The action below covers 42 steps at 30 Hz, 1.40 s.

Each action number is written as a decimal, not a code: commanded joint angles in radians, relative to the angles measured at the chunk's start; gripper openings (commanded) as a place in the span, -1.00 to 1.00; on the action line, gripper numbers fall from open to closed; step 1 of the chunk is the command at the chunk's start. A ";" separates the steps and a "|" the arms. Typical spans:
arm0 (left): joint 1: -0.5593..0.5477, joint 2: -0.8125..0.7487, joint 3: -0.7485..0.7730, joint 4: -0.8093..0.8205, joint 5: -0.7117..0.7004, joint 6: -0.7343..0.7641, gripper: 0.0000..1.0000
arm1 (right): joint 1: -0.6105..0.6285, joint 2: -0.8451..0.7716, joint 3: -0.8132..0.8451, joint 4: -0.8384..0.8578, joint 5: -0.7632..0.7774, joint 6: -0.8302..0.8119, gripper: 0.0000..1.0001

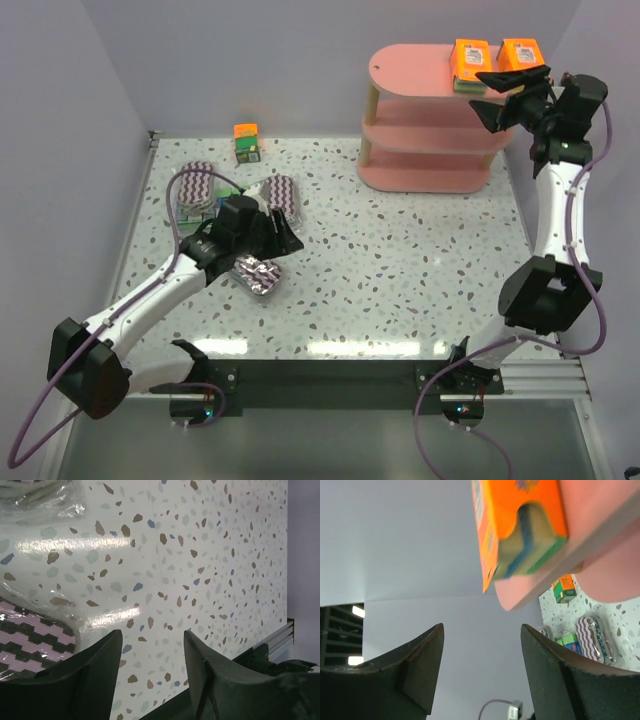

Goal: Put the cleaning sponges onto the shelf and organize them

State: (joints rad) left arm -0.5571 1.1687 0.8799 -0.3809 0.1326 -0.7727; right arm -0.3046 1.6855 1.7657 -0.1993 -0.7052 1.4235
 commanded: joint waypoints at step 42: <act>0.508 1.329 1.484 0.074 -0.196 0.164 1.00 | 0.348 -0.735 -0.781 -0.698 0.219 -0.750 0.77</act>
State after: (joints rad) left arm -0.0628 2.4638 2.3142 -0.3973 -0.0563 -0.5442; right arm 0.0402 0.9348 0.9943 -0.9466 -0.4877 0.6727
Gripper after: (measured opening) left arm 0.997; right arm 0.881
